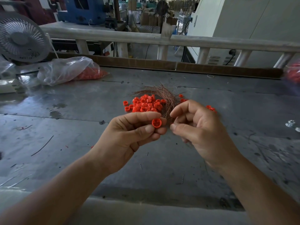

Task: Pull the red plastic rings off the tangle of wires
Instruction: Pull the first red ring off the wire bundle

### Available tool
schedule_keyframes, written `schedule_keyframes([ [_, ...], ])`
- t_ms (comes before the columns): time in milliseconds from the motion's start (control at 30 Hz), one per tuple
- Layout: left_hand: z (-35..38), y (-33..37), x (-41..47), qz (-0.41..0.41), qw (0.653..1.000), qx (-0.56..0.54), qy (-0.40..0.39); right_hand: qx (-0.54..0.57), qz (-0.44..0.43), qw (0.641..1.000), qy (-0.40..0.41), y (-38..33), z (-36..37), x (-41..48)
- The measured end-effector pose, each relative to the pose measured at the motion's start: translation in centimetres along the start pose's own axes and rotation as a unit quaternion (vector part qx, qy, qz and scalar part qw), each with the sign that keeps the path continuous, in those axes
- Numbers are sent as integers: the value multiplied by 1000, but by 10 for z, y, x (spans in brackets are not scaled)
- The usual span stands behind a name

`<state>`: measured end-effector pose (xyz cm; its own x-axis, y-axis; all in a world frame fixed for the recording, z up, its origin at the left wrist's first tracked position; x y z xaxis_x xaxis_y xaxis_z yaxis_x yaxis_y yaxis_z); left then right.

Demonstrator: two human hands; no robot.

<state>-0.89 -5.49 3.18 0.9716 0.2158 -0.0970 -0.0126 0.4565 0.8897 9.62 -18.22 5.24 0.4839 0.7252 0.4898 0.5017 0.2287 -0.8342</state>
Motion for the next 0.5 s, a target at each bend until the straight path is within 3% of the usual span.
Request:
schedule_keyframes([
  [333,-1,-3,0,-35,998,-44,-21,49,82,993,-64,2,0,1],
  [400,-2,-4,2,-38,997,-65,-24,3,84,996,-22,7,-16,6],
  [500,-2,-6,2,-56,995,-78,-17,-191,65,978,56,18,-52,12],
])
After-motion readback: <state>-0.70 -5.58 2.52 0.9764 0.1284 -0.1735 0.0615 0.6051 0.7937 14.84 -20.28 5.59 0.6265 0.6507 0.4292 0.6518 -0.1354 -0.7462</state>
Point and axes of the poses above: each hand's wrist, its own x-axis towards the middle knuckle, its own z-axis out of the palm, y = z × x, the point moved 1 cm from there along x, towards the middle knuckle, and after that the axes turned 15 degrees about -z, right-handed, at the moved point
